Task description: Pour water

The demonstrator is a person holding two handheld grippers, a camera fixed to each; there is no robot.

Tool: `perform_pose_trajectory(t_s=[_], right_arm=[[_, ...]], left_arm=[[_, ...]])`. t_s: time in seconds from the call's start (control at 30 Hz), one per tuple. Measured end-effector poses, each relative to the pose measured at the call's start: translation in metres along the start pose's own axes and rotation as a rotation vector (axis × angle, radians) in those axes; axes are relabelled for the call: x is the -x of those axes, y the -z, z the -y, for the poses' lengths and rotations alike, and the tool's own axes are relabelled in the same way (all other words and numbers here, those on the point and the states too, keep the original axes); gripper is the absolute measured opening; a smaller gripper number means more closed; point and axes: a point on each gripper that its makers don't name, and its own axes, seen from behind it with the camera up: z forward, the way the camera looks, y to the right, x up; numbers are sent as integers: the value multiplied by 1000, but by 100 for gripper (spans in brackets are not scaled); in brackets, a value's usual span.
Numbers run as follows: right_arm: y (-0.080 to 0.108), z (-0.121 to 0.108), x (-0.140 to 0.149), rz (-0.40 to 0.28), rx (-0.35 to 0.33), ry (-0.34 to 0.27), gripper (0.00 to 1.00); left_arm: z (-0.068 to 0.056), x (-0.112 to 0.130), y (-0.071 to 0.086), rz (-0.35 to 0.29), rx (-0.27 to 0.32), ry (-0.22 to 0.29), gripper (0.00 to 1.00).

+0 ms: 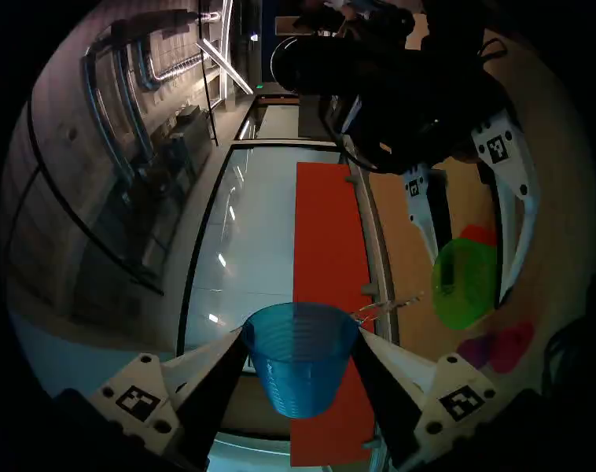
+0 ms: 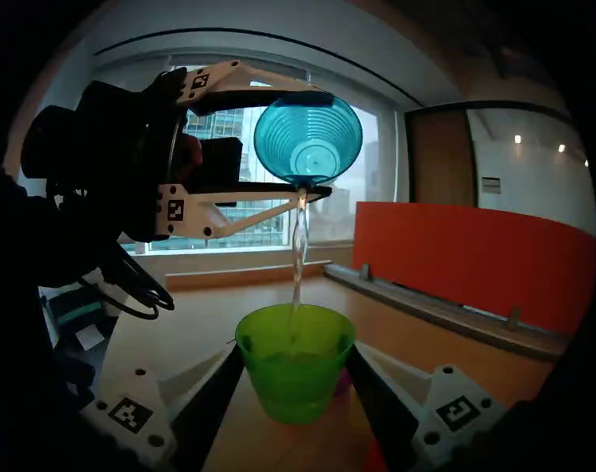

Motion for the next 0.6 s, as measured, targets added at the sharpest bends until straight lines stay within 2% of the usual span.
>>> perform_pose_trajectory(t_s=[0.37, 0.6], right_arm=[[0, -1, -1, -4, 3, 1, 89], [0, -1, -2, -5, 5, 2, 89]], left_arm=[[6, -8, 4, -14, -10, -83, 87], [3, -9, 3, -16, -13, -138, 87]])
